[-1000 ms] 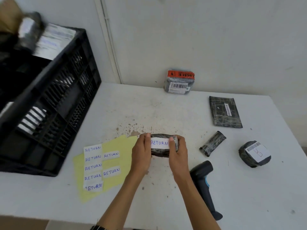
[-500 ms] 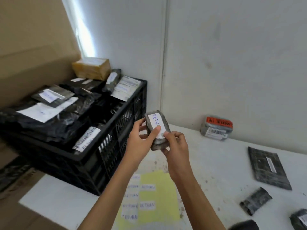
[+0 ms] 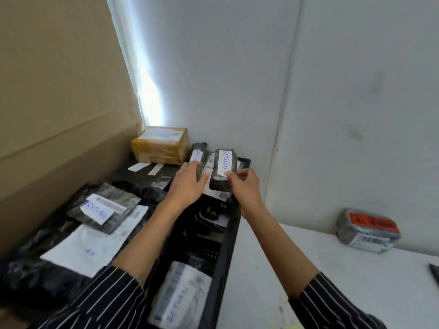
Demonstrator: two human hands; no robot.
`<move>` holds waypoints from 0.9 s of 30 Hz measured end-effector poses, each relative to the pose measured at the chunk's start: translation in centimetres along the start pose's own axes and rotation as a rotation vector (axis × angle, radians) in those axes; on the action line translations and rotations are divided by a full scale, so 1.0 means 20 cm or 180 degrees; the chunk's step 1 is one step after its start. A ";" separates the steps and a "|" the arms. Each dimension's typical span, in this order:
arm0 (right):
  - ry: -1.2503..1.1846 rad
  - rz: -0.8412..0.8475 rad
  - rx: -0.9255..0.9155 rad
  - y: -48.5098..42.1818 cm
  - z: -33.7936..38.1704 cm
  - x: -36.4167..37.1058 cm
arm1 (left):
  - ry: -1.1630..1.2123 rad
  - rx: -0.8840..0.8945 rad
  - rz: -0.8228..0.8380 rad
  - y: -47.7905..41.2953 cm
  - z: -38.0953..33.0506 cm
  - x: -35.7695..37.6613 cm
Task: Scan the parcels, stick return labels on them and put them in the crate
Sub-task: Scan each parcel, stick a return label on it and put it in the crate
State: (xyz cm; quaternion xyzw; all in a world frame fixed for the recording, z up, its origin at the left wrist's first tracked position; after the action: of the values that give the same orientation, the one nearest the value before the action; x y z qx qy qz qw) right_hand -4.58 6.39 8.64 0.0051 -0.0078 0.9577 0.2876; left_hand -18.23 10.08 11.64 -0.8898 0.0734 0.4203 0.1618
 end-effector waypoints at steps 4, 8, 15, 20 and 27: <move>0.0282 -0.0171 0.0132 -0.24 -0.02 0.20 | -0.0551 0.0214 0.0517 -0.19 0.12 0.03; 0.0749 -0.0203 -0.0053 -0.35 -0.06 0.31 | -0.0692 0.0294 0.0866 -0.27 0.19 0.08; 0.1406 -0.0218 -0.0420 -0.37 -0.10 0.31 | -0.0573 0.0425 0.0704 -0.28 0.21 0.09; 0.1427 -0.0150 -0.0811 -0.27 -0.03 0.15 | -0.0107 0.0626 0.0350 -0.25 0.05 0.07; 0.1498 -0.0272 -0.0975 0.02 -0.03 -0.41 | 0.0591 0.0996 0.0574 -0.08 -0.37 0.27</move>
State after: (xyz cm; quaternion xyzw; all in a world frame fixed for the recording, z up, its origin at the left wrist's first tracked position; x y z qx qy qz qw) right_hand 2.14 1.58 7.92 -0.2607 -0.0852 0.9072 0.3190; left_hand -8.97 8.95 12.14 -0.8786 0.2318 0.3326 0.2523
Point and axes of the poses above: each hand's wrist, its own y-axis away from the middle knuckle, its own x-axis out of the palm, z = x × y, the point moved 2 cm from there along -y, towards the middle knuckle, and after that the axes turned 1 degree about -x, right-handed, at the moved point
